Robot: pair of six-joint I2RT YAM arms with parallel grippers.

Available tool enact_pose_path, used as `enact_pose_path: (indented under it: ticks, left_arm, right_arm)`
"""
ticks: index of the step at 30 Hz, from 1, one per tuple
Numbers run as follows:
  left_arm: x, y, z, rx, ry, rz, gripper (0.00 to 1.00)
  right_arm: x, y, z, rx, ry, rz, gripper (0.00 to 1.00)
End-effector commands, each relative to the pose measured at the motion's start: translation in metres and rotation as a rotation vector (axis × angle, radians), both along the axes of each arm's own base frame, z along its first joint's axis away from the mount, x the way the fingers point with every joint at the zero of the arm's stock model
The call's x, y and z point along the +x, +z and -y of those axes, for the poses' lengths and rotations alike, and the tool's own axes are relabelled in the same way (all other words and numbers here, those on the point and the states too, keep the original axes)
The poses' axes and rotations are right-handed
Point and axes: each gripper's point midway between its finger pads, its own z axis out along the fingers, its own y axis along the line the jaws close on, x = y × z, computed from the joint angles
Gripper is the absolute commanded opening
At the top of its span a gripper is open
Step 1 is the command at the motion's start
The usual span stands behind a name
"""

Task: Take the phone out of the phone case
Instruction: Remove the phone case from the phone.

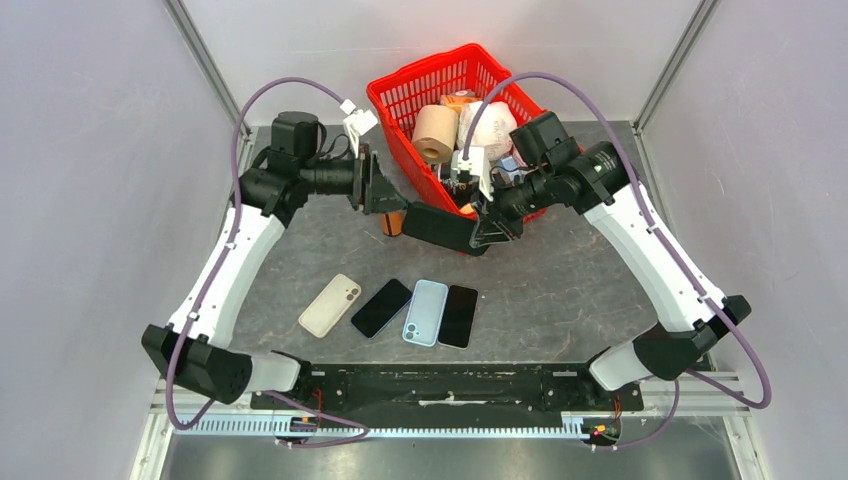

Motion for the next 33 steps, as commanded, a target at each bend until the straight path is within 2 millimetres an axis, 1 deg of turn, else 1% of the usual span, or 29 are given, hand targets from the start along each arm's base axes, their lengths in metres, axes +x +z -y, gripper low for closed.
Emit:
enact_pose_path:
  ticks: [1, 4, 6, 11, 14, 20, 26, 30, 32, 33]
  left_arm:
    - [-0.030, -0.020, -0.033, 0.211, -0.177, 0.362, 0.63]
    - [-0.044, -0.025, -0.041, 0.248, -0.250, 0.448, 0.71]
    - [-0.053, -0.023, -0.043, 0.241, -0.292, 0.498, 0.74]
    - [-0.072, -0.017, -0.033, 0.192, -0.365, 0.542, 0.78]
    - [-0.076, -0.016, -0.023, 0.184, -0.388, 0.541, 0.77]
    - [-0.072, -0.009, -0.006, 0.152, -0.375, 0.556, 0.67]
    - [-0.073, -0.008, 0.001, 0.139, -0.389, 0.558, 0.49]
    - [-0.072, -0.010, 0.006, 0.131, -0.397, 0.552, 0.44]
    - [-0.072, -0.011, 0.008, 0.129, -0.402, 0.549, 0.35]
    - [-0.072, -0.011, 0.009, 0.127, -0.405, 0.551, 0.28]
  right_arm:
    - [-0.013, 0.038, 0.000, 0.152, 0.031, 0.018, 0.00]
    - [-0.015, 0.042, 0.002, 0.169, 0.032, 0.006, 0.00]
    - [-0.015, 0.043, 0.002, 0.179, 0.035, -0.007, 0.00]
    - [-0.018, 0.047, 0.000, 0.202, 0.052, -0.045, 0.00]
    - [-0.019, 0.049, -0.002, 0.212, 0.059, -0.053, 0.00]
    - [-0.019, 0.047, -0.003, 0.216, 0.064, -0.073, 0.00]
    - [-0.020, 0.045, -0.004, 0.217, 0.066, -0.083, 0.00]
    - [-0.020, 0.043, -0.004, 0.219, 0.069, -0.095, 0.00]
    - [-0.021, 0.043, -0.004, 0.221, 0.070, -0.102, 0.00]
    - [-0.021, 0.042, -0.004, 0.222, 0.069, -0.105, 0.00]
